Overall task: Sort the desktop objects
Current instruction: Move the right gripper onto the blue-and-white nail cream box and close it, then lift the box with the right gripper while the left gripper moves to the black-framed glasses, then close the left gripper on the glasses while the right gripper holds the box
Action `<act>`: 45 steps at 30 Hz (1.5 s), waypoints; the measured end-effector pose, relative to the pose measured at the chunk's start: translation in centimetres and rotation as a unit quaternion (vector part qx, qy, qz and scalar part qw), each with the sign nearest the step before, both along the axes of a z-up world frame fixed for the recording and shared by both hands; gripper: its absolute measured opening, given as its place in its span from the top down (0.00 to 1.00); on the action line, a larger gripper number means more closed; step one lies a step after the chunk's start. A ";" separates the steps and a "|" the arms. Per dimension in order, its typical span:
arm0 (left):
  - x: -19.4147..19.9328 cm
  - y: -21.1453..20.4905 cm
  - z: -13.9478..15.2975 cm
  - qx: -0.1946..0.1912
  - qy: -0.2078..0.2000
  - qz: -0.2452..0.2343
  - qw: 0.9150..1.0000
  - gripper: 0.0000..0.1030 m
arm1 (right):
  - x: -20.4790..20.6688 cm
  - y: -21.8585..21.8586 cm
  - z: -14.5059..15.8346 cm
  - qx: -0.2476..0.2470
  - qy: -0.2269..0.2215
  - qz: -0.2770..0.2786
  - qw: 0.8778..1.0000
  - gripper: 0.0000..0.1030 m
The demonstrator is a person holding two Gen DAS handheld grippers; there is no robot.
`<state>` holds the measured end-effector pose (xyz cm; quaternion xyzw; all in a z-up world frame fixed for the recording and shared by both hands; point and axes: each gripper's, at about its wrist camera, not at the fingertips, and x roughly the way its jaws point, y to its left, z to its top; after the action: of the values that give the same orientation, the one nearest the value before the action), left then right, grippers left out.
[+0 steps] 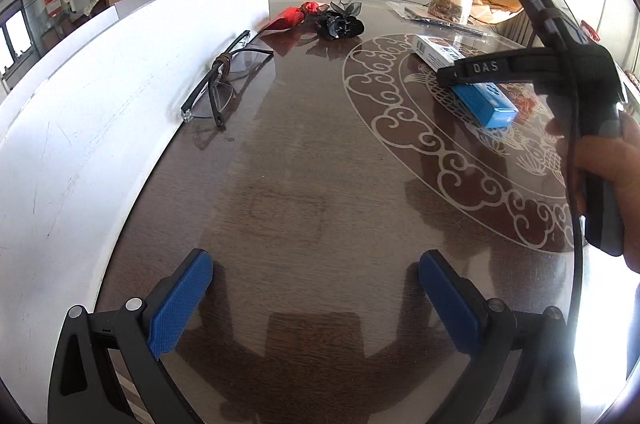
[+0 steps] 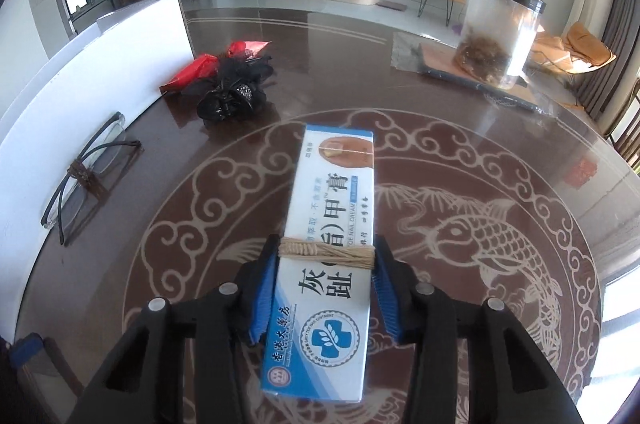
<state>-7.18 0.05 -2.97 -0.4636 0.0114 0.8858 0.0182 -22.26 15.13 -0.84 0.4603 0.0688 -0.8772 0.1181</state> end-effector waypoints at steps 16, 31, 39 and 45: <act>-10.0 0.0 3.1 -0.121 0.041 0.076 0.989 0.00 | 16.3 9.1 0.1 -0.045 0.030 0.002 0.999 0.54; -16.5 -0.3 0.6 -0.153 0.034 0.125 0.980 0.00 | 16.2 8.6 -0.1 -0.035 0.030 0.009 0.999 0.51; -17.6 -1.3 0.1 -0.034 -0.008 0.051 0.998 0.00 | 16.1 8.1 -0.2 -0.023 0.031 0.010 0.999 0.51; -14.1 -0.6 0.0 -0.012 0.001 0.021 1.000 0.09 | 16.2 8.0 -0.3 -0.013 0.034 0.010 0.999 0.51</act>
<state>-21.25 -0.58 -3.02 -0.4628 0.0121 0.8864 -0.0063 -6.08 23.11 -1.09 0.4283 0.0659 -0.8917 0.1306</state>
